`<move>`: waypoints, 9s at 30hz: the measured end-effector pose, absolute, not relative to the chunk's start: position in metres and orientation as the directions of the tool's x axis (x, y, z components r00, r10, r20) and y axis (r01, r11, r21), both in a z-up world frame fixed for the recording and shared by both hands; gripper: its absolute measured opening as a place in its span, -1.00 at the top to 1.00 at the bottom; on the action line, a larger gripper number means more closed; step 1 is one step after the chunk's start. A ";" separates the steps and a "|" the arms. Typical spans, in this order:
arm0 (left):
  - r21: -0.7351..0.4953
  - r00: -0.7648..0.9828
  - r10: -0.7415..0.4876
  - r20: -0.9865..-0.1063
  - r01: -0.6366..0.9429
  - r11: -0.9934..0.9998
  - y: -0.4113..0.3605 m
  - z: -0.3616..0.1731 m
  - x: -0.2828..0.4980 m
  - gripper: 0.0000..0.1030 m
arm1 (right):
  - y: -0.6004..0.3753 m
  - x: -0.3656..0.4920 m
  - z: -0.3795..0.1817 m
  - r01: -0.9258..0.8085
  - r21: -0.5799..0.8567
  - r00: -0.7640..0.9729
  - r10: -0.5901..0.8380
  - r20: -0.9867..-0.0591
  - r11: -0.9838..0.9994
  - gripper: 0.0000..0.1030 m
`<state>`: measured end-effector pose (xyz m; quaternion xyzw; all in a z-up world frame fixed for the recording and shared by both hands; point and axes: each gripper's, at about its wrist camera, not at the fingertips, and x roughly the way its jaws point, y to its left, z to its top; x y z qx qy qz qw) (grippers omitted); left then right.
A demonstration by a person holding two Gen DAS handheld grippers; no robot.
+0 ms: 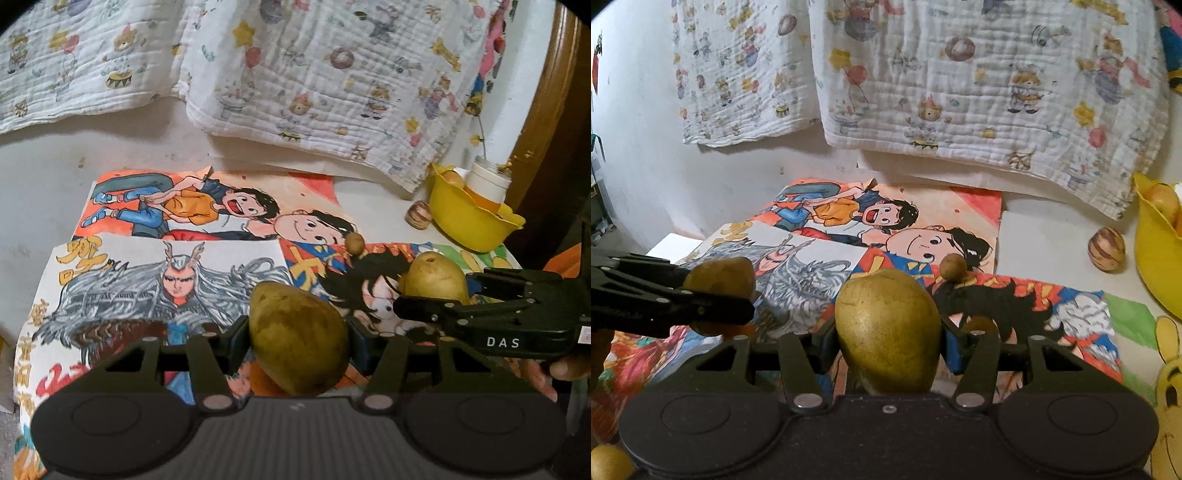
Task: Organize fruits
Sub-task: 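Lower the yellow-green pear into the tray with the right tool while the left tool releases its pear, then move both open tools back toward the remaining loose fruits, then grasp a tangerine with the left tool while the right tool grasps a small brown round fruit, then carry the tangerine in the left tool while the right tool carries the brown fruit to the tray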
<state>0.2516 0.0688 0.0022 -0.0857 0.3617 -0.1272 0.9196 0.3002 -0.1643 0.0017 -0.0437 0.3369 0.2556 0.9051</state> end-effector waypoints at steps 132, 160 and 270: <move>-0.096 0.821 -0.076 -0.565 0.026 0.995 0.050 0.012 0.015 -0.99 | -0.222 0.052 0.005 -0.344 0.018 0.766 0.292 -0.572 0.939 -0.99; -0.121 0.750 -0.104 -0.653 0.032 0.992 0.088 0.006 0.182 -0.99 | -0.204 0.212 0.015 -0.303 0.072 0.763 0.287 -0.579 0.950 -0.99; -0.127 0.729 -0.233 -0.644 0.198 0.972 0.020 0.014 0.228 0.32 | -0.176 0.263 0.023 -0.631 -0.018 0.642 0.509 -0.573 0.776 0.40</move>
